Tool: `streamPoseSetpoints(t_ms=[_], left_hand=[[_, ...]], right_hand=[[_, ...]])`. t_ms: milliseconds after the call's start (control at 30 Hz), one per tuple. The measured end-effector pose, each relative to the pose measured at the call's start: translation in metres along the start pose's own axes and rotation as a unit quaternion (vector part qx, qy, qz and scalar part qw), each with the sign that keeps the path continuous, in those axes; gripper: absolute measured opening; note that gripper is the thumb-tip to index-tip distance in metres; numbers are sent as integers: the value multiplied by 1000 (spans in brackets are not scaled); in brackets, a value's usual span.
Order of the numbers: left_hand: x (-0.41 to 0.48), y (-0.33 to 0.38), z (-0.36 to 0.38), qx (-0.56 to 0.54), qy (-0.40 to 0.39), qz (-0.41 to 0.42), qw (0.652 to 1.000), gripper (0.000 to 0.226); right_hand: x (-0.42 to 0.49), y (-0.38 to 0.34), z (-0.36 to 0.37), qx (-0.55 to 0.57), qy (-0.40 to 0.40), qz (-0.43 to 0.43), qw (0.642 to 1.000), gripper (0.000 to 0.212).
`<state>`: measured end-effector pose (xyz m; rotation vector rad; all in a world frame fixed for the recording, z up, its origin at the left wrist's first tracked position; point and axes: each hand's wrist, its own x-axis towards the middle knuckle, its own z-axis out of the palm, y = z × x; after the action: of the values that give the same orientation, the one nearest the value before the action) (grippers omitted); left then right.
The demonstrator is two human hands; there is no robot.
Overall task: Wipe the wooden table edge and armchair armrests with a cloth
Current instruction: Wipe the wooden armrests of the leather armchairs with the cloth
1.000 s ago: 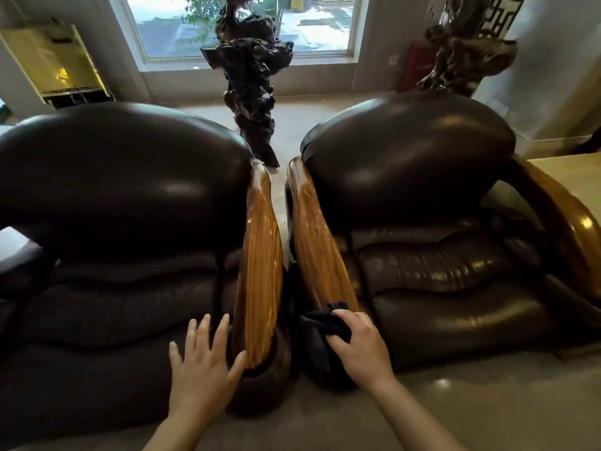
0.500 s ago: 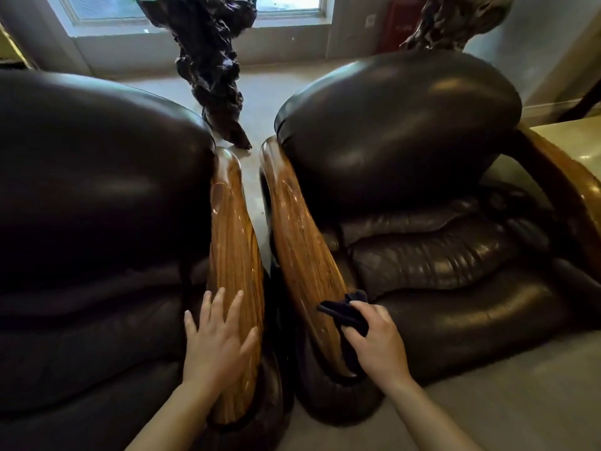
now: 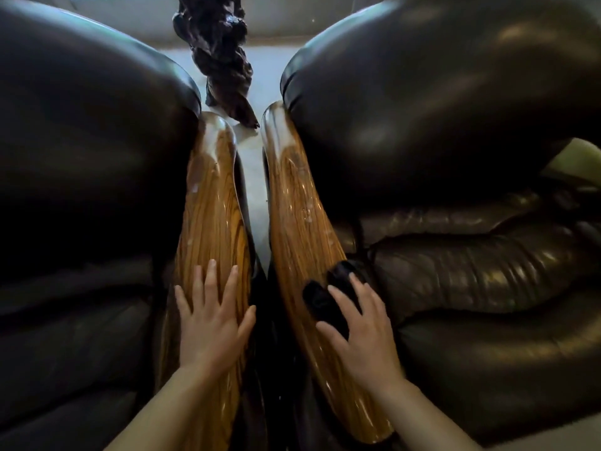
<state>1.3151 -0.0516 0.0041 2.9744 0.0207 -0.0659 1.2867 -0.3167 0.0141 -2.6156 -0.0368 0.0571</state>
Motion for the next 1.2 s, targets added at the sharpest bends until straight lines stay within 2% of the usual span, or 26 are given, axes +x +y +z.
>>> streamPoseSetpoints(t_ms=[67, 233, 333, 400, 433, 567, 600, 667, 767, 800, 900, 967, 1033, 1133, 1200], left_hand=[[-1, -3, 9, 11, 12, 5, 1000, 78], [1, -10, 19, 24, 39, 10, 999, 78], [1, -12, 22, 24, 44, 12, 999, 78], [1, -13, 23, 21, 46, 8, 999, 78], [1, -13, 23, 20, 45, 7, 999, 78], [0, -12, 21, 15, 42, 9, 999, 76], [0, -12, 20, 16, 40, 7, 999, 76], [0, -11, 18, 15, 36, 4, 999, 77], [-1, -10, 17, 14, 38, 9, 999, 76], [-1, -10, 18, 14, 39, 10, 999, 76], [-1, -10, 18, 11, 44, 9, 999, 74], [-1, -10, 18, 5, 47, 11, 999, 74], [-1, -9, 17, 1, 48, 12, 999, 74], [-1, -8, 15, 0, 43, 7, 999, 74], [-1, -7, 14, 0, 42, 5, 999, 73]], right_hand=[[4, 9, 11, -37, -10, -16, 999, 67], [8, 13, 32, -61, 21, -51, 997, 65], [-8, 20, 48, -83, 23, -149, 985, 65], [-1, 29, 47, -84, 36, -176, 980, 62], [8, 30, 43, -73, 47, -163, 983, 59], [43, 9, 35, -5, 91, -14, 996, 48], [41, 3, 39, -16, 95, -16, 995, 47], [26, 1, 47, -36, 83, -73, 993, 55], [17, 15, 45, -12, 74, -144, 987, 57], [22, 16, 42, 9, 78, -128, 989, 54], [57, 3, 29, 78, 94, -9, 992, 51], [78, -9, 25, 88, 99, 21, 991, 49], [84, -17, 27, 68, 100, -9, 993, 51], [57, -16, 38, 5, 69, -137, 988, 59], [44, -6, 39, 1, 39, -194, 980, 58]])
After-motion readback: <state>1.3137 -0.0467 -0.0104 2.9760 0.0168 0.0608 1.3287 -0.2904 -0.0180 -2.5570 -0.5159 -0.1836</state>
